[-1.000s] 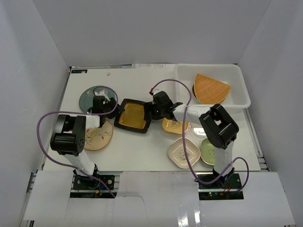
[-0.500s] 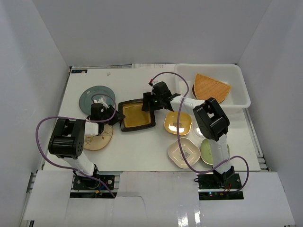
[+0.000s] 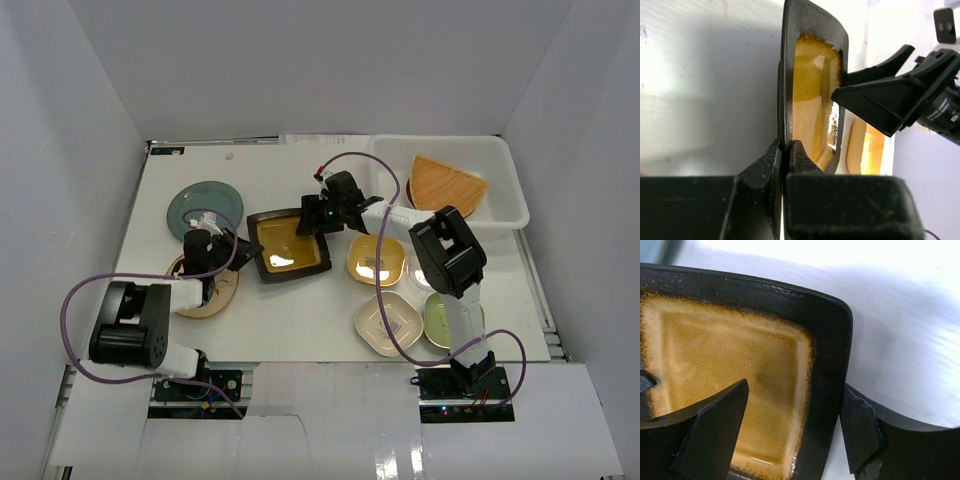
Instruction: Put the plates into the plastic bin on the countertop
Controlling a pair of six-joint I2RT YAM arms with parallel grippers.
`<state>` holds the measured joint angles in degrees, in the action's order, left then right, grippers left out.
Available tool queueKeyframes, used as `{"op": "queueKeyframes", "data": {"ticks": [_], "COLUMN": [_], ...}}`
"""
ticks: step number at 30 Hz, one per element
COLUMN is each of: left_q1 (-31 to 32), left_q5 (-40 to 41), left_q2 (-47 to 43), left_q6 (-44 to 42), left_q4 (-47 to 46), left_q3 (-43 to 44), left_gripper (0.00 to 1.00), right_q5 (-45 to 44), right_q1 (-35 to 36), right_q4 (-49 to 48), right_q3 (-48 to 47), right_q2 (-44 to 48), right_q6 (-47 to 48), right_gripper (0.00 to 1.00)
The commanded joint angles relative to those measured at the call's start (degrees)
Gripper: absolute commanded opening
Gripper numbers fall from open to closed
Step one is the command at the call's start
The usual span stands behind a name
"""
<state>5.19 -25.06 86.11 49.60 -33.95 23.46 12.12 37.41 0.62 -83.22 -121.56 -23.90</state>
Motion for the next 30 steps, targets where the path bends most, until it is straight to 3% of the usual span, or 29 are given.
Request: {"op": "queueKeyframes", "data": {"ticks": [1, 10, 18, 20, 23, 24, 25, 27, 30], "left_q1": [1.49, 0.79, 0.26, 0.17, 0.17, 0.17, 0.17, 0.17, 0.17], "left_q5": [-1.58, 0.8, -0.86, -1.92, -5.34, -7.0, -7.72, -8.6, -10.27], "left_q2": [-9.09, -27.29, -36.27, -36.36, -34.52, -33.99, -33.38, -31.88, -30.21], "left_q6": [1.46, 5.33, 7.08, 8.31, 11.73, 12.79, 14.36, 14.99, 13.42], "left_q4": [-0.5, 5.29, 11.54, 10.24, 6.73, 5.4, 4.35, 3.54, 7.84], "left_q3": [-1.93, -1.5, 6.23, 6.94, 7.74, 7.65, 7.82, 8.52, 11.68], "left_gripper": [0.0, 0.0, 0.0, 0.0, 0.0, 0.0, 0.0, 0.0, 0.02], "right_q5": [8.0, 8.71, 10.89, 14.14, 17.31, 17.58, 17.76, 17.59, 16.62], "right_q1": [2.32, 2.32, 1.35, 1.0, 0.74, 0.3, 0.04, -0.84, -2.68], "right_q4": [-3.43, -3.35, -4.92, -6.68, -10.54, -11.95, -14.4, -15.73, -17.14], "right_q3": [-2.56, -0.28, 5.34, 8.5, 13.51, 15.0, 17.45, 19.32, 21.25], "right_q2": [6.33, 14.32, 21.88, 24.52, 28.82, 31.27, 32.69, 36.1, 40.33], "right_q6": [-0.71, -0.88, -1.14, -1.94, -4.22, -5.09, -6.93, -8.26, -10.63], "right_gripper": [0.77, 0.98, 0.98, 0.91, 0.68, 0.58, 0.4, 0.22, 0.1]}}
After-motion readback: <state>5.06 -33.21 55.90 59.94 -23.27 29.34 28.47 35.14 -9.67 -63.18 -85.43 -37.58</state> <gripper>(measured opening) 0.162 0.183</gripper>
